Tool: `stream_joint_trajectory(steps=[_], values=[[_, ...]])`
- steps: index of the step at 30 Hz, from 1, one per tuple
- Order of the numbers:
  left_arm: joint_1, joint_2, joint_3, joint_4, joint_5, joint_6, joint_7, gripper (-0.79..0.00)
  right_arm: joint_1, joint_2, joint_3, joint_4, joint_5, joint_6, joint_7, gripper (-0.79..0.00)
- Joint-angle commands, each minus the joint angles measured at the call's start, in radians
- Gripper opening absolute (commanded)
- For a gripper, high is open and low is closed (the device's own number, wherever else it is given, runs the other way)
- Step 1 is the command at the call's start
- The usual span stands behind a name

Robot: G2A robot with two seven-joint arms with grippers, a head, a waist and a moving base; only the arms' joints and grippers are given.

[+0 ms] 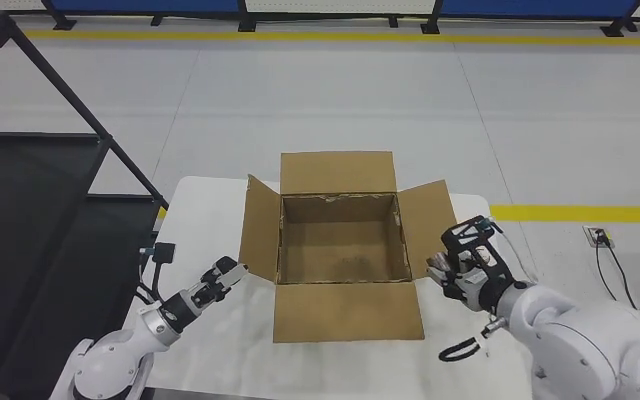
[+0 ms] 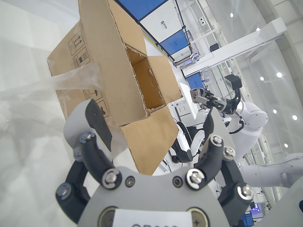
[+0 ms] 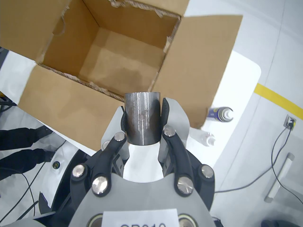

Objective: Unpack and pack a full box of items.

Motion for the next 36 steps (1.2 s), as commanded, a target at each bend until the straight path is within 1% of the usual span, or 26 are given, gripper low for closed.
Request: stream_joint_trajectory(steps=[1,4,14,15,17,20,23,30,36], values=[[-0.001,0.001,0.000,0.000,-0.001,0.000,-0.002,0.000,-0.038,0.011,0.041,0.002,-0.016,-0.045,0.033,-0.785],[-0.004,0.002,0.000,0.001,0.000,0.000,-0.007,0.000,-0.098,0.027,0.063,0.003,-0.083,-0.058,0.033,-0.785],[-0.020,0.002,0.017,-0.001,0.002,-0.003,-0.004,0.000,-0.098,0.027,0.063,0.003,-0.083,-0.058,0.033,-0.785],[-0.021,0.002,0.018,0.000,0.001,-0.005,-0.004,0.000,-0.104,0.028,0.059,0.006,-0.084,-0.063,0.017,-0.785],[-0.021,0.003,0.020,0.002,0.001,-0.007,-0.003,0.000,-0.109,0.031,0.048,0.027,-0.125,-0.068,0.018,-0.785],[-0.020,0.003,0.020,0.012,-0.007,-0.009,0.002,0.000,-0.098,0.048,0.002,0.078,-0.174,-0.059,0.033,-0.785],[-0.020,0.003,0.021,0.021,-0.012,-0.012,0.006,0.000,-0.102,0.077,-0.028,0.131,-0.190,-0.059,0.033,-0.785],[-0.033,0.003,0.028,0.037,-0.020,-0.015,0.004,0.000,-0.103,0.170,-0.092,0.235,-0.234,-0.059,0.033,-0.785],[-0.039,0.004,0.032,0.047,-0.023,-0.020,0.004,0.000,-0.096,0.244,-0.090,0.286,-0.127,-0.058,0.033,-0.785]])
